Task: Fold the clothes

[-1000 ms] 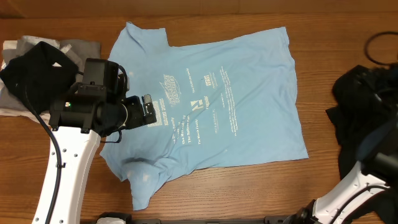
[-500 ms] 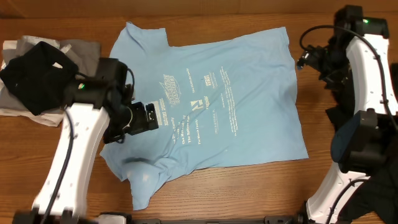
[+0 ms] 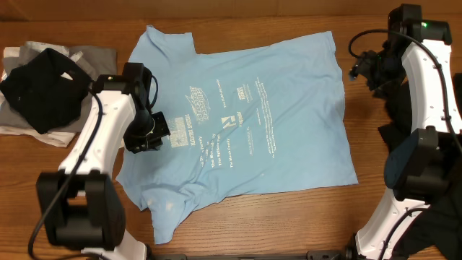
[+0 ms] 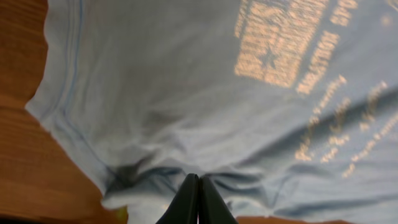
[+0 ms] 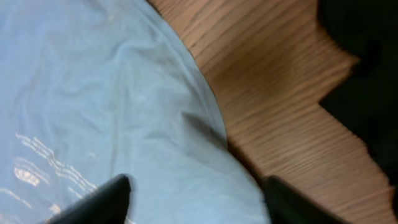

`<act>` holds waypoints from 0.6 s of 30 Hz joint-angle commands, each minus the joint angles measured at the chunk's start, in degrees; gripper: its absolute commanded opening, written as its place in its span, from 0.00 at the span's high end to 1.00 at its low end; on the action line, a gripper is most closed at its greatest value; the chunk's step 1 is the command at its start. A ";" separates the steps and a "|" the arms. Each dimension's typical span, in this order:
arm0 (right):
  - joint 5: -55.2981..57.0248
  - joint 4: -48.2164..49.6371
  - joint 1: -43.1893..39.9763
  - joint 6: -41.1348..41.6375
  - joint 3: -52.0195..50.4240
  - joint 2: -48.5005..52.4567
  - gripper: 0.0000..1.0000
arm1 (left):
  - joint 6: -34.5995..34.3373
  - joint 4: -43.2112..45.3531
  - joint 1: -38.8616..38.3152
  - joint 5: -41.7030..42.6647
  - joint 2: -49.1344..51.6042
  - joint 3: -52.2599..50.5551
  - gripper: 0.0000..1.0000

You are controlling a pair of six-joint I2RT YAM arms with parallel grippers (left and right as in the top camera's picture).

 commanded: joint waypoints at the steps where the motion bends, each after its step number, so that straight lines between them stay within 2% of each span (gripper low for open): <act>1: -0.20 0.15 -0.07 0.61 -0.31 -0.17 0.71 | -0.35 2.01 1.57 -0.96 4.66 -0.22 0.96; 3: -0.61 -0.59 -0.02 0.35 -0.33 -0.17 0.84 | -0.11 3.10 1.81 -0.94 6.10 -0.22 0.96; 4: -1.73 -1.29 0.22 -0.31 -0.61 -0.17 0.95 | 0.13 4.07 1.79 -1.01 6.86 -0.22 0.96; 7: -2.03 -1.20 1.55 -0.72 -3.32 -0.17 0.96 | 0.33 5.46 1.79 -0.98 7.52 -0.22 0.96; 15: -2.29 10.84 4.74 -1.29 -14.25 -0.11 0.96 | 0.55 7.06 2.12 -1.84 10.54 -0.22 0.96; 18: -3.50 11.87 4.72 -1.31 -15.28 -0.04 0.96 | 0.52 7.06 2.62 -1.81 11.98 -0.22 0.96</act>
